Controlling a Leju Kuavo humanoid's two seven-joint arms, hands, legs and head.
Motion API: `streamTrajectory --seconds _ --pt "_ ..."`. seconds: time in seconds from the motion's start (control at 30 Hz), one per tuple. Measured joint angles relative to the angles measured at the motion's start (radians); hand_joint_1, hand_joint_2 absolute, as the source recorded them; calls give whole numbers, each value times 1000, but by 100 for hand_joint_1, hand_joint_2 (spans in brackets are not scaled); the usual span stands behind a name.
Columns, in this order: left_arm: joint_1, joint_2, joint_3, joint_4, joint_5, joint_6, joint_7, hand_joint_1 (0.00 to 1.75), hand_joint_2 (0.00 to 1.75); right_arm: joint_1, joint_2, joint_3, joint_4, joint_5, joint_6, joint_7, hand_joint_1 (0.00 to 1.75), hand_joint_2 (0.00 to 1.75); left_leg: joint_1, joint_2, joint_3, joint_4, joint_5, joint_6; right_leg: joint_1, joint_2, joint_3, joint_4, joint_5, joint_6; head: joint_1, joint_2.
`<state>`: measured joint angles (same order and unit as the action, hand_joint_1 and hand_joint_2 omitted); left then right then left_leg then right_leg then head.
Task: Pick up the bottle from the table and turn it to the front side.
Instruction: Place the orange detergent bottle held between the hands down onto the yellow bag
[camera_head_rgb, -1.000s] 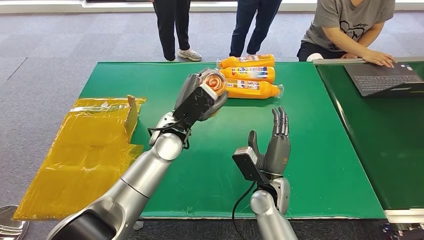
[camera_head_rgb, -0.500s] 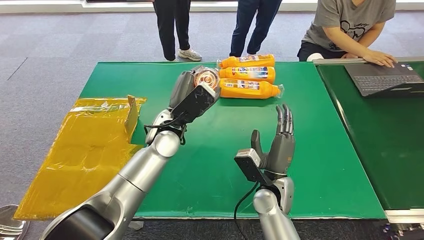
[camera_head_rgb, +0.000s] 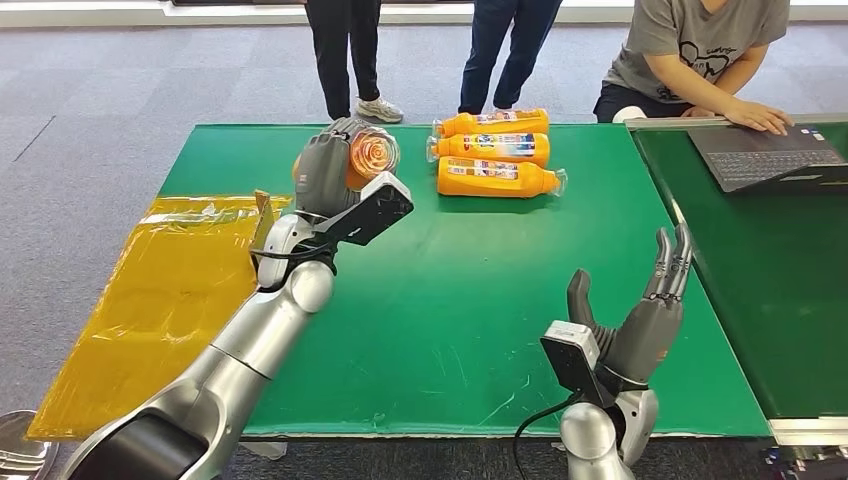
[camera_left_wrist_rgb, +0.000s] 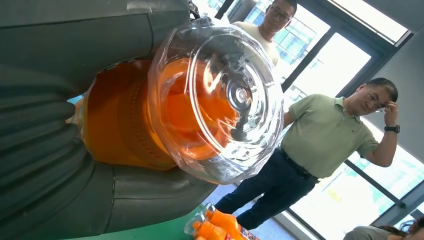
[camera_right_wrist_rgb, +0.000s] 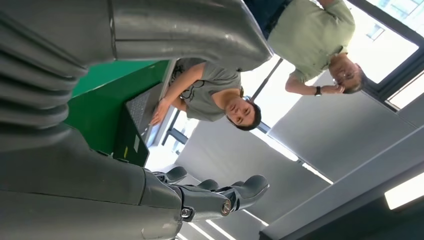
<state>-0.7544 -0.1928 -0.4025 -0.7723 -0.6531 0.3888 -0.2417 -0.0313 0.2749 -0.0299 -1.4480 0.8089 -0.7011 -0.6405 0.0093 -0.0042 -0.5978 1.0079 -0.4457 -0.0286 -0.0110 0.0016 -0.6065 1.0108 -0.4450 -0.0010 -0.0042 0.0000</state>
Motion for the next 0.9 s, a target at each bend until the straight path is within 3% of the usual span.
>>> streamTrajectory --seconds 0.4,0.6,0.73,0.8,0.9 --pt "12 20 0 -27 -50 14 25 175 175 25 -1 -9 -36 5 0 4 0 175 0 0 0 0 0 0 0 0 0 0 0 0 0 0" --pt "41 52 0 -72 -194 96 71 175 175 48 -1 -16 -58 4 0 3 0 175 0 0 0 0 0 0 0 0 0 0 0 0 0 0" --pt "62 84 -1 -103 -437 163 207 175 175 64 -1 -19 -67 7 0 10 0 175 0 0 0 0 0 0 0 1 0 0 0 0 0 0" --pt "80 106 -2 -126 -609 168 299 175 175 70 -1 -20 -72 12 0 20 0 175 0 1 0 0 0 0 0 1 0 0 0 0 0 0" --pt "125 133 -2 -164 -773 155 366 175 175 78 -1 -23 -80 20 0 33 0 175 0 2 0 0 0 0 0 1 0 0 0 0 0 0"
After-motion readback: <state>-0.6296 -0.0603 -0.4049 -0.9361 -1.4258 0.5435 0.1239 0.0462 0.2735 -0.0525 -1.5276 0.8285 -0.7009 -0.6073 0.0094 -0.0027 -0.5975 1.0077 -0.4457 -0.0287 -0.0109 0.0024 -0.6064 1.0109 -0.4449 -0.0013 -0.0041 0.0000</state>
